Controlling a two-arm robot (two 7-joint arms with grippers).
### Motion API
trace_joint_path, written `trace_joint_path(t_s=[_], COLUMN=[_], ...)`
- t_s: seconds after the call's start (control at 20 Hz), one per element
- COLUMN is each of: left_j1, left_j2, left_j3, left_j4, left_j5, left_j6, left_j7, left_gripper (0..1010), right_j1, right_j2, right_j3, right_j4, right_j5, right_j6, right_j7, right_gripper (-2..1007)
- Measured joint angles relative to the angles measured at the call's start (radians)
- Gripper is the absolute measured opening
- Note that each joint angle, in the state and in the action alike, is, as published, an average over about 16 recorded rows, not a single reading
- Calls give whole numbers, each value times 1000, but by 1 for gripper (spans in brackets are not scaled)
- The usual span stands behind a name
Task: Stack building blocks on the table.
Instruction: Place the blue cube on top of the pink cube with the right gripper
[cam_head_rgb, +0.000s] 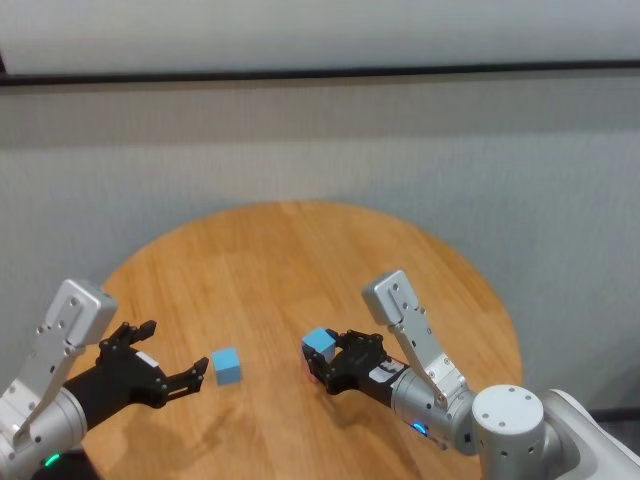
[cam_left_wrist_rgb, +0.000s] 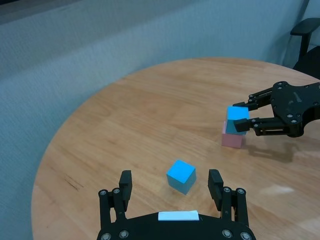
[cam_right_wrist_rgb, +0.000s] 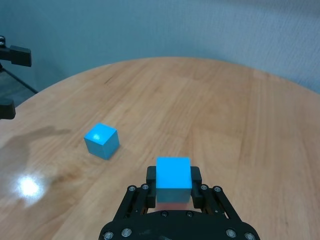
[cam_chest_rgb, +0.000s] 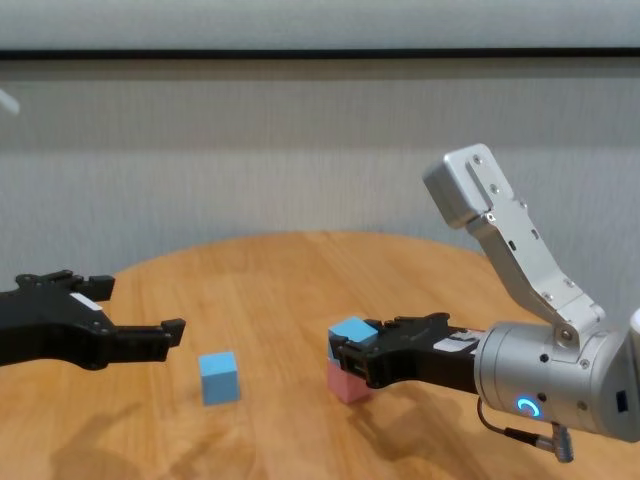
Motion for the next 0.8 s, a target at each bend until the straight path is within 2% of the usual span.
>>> trace_joint_path(t_s=[0.45,0.8], left_j1=[0,0], left_j2=[0,0], left_j3=[0,0], left_j4=[0,0], left_j5=[0,0], left_j6=[0,0], left_j7=[0,0], left_gripper=[1000,1000], right_j1=[3,2], right_j2=[-7,-7], right_j3=[4,12], right_j4=[2,-14], right_j5=[-8,-10], right_j6=[6,14], right_j7=[-2,-6], right_gripper=[404,534])
